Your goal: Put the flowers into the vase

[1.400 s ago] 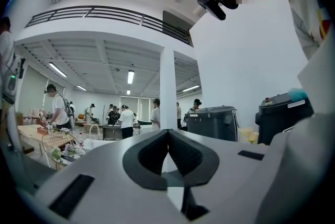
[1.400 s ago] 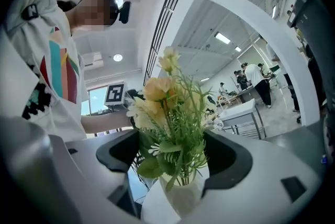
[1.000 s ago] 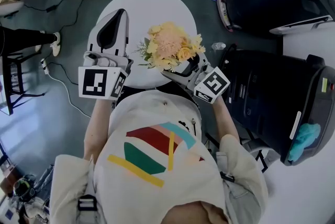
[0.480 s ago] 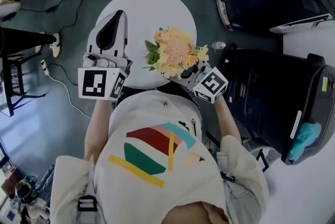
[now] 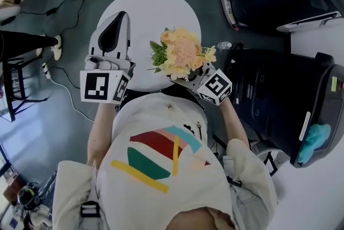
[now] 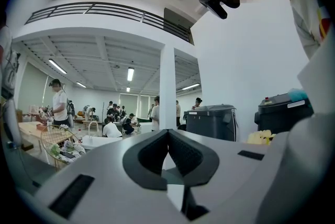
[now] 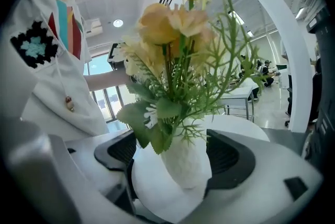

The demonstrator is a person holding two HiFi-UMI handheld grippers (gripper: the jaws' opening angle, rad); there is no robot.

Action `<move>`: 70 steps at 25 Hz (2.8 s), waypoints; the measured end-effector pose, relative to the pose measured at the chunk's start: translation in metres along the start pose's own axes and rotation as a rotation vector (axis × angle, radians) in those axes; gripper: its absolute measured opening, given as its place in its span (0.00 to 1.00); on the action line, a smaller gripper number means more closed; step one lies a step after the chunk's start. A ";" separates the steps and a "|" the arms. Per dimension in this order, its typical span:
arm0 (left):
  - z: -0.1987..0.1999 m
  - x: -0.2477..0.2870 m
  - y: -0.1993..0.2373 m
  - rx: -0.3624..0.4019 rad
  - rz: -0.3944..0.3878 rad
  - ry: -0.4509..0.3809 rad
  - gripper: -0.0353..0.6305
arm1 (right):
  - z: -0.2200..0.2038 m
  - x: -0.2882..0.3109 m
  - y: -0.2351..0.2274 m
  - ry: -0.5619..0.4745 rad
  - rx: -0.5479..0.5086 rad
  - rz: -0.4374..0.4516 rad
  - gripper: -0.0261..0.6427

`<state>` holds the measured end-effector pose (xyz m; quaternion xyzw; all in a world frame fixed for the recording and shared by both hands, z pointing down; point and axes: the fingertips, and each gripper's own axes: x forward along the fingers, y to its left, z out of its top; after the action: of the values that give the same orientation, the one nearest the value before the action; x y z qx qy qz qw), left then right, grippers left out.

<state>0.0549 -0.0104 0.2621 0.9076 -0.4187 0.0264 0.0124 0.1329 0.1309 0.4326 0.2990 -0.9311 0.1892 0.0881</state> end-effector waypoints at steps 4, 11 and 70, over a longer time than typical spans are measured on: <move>0.000 0.000 0.000 0.000 0.002 0.002 0.06 | -0.011 -0.001 -0.003 0.018 0.015 -0.010 0.64; -0.001 0.000 -0.002 0.000 -0.001 0.002 0.06 | -0.040 -0.005 -0.012 0.076 0.064 -0.039 0.63; 0.155 -0.053 -0.027 0.055 0.085 -0.302 0.06 | 0.307 -0.044 0.032 -0.387 -0.290 -0.517 0.06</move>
<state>0.0467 0.0407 0.1042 0.8828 -0.4530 -0.0984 -0.0764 0.1337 0.0537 0.1302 0.5395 -0.8413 -0.0338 -0.0037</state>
